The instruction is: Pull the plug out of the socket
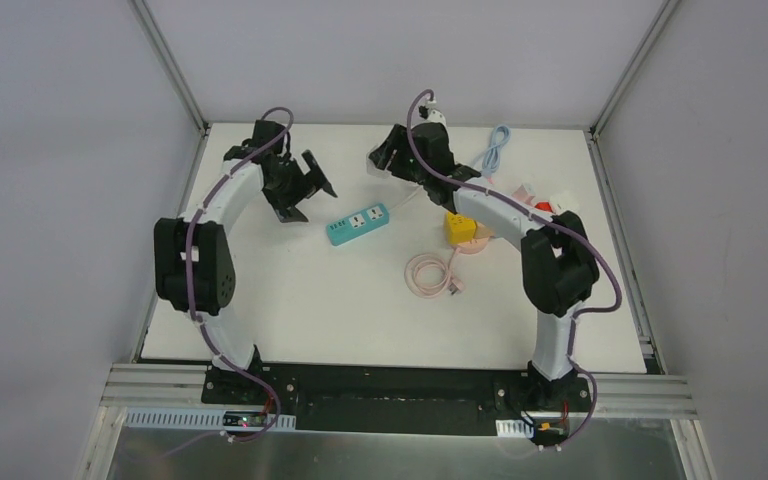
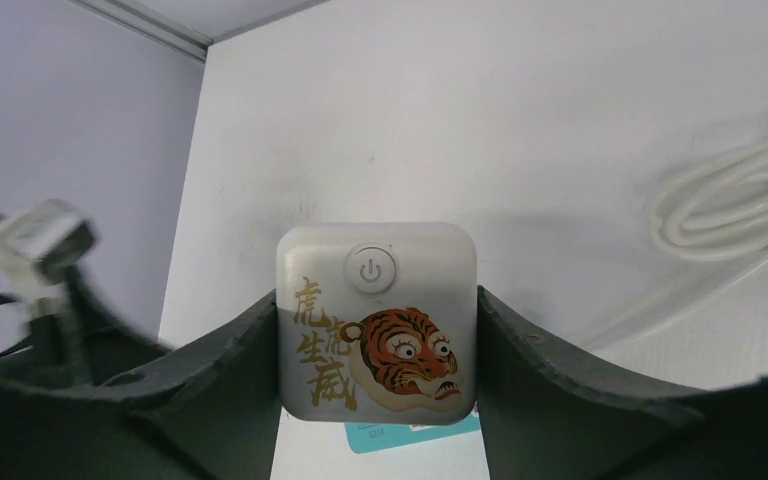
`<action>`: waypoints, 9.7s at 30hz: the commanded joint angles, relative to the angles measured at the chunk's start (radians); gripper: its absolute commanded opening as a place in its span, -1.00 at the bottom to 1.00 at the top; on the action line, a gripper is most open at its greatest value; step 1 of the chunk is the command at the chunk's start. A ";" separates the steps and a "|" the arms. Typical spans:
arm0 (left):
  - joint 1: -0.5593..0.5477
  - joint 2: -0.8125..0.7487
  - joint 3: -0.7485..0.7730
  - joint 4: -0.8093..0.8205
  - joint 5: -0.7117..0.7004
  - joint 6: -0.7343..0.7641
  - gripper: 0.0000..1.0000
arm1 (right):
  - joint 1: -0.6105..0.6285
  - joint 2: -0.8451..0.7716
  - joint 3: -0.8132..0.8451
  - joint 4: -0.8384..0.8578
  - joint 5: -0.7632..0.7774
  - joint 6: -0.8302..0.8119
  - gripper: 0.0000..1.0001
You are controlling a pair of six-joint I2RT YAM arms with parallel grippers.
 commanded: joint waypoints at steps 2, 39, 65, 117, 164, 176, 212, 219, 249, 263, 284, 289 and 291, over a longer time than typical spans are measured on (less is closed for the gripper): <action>-0.002 -0.185 0.020 -0.050 -0.068 0.048 0.98 | -0.015 0.117 0.088 0.061 -0.076 0.158 -0.94; 0.011 -0.523 -0.078 -0.078 -0.236 0.251 0.96 | -0.039 0.166 0.381 -0.296 0.060 -0.100 0.89; -0.408 -0.129 0.124 0.226 0.112 0.087 0.88 | -0.379 -0.458 -0.174 -0.855 0.176 0.039 0.87; -0.699 0.429 0.589 0.198 -0.129 0.826 0.71 | -0.473 -0.211 -0.233 -0.769 -0.136 0.084 -0.10; -0.695 0.067 0.003 0.719 -0.159 0.583 -1.00 | -0.348 -0.283 -0.481 -0.538 -0.080 -0.034 -0.25; -0.721 0.080 0.057 0.547 -0.282 0.779 -1.00 | -0.311 -0.282 -0.476 -0.528 -0.046 -0.050 -0.30; -0.701 0.009 -0.005 0.694 -0.131 0.723 -1.00 | -0.322 -0.320 -0.559 -0.451 -0.144 -0.113 -0.30; -0.666 0.080 0.150 0.489 -0.028 0.584 -1.00 | -0.323 -0.299 -0.548 -0.457 -0.180 -0.109 -0.30; -0.702 0.023 -0.067 0.661 -0.185 0.795 -1.00 | -0.259 -0.338 -0.551 -0.497 -0.187 -0.183 -0.01; -0.710 -0.001 -0.081 0.730 -0.233 0.708 -1.00 | -0.238 -0.349 -0.620 -0.538 -0.211 -0.193 -0.12; -0.708 -0.129 -0.191 0.837 -0.182 0.746 -1.00 | -0.261 -0.317 -0.603 -0.557 -0.145 -0.150 -0.17; -0.694 -0.139 -0.192 0.893 -0.158 0.658 -1.00 | -0.259 -0.311 -0.609 -0.557 -0.131 -0.156 -0.20; -0.692 -0.148 -0.196 0.898 -0.165 0.657 -1.00 | -0.260 -0.308 -0.615 -0.560 -0.122 -0.156 -0.21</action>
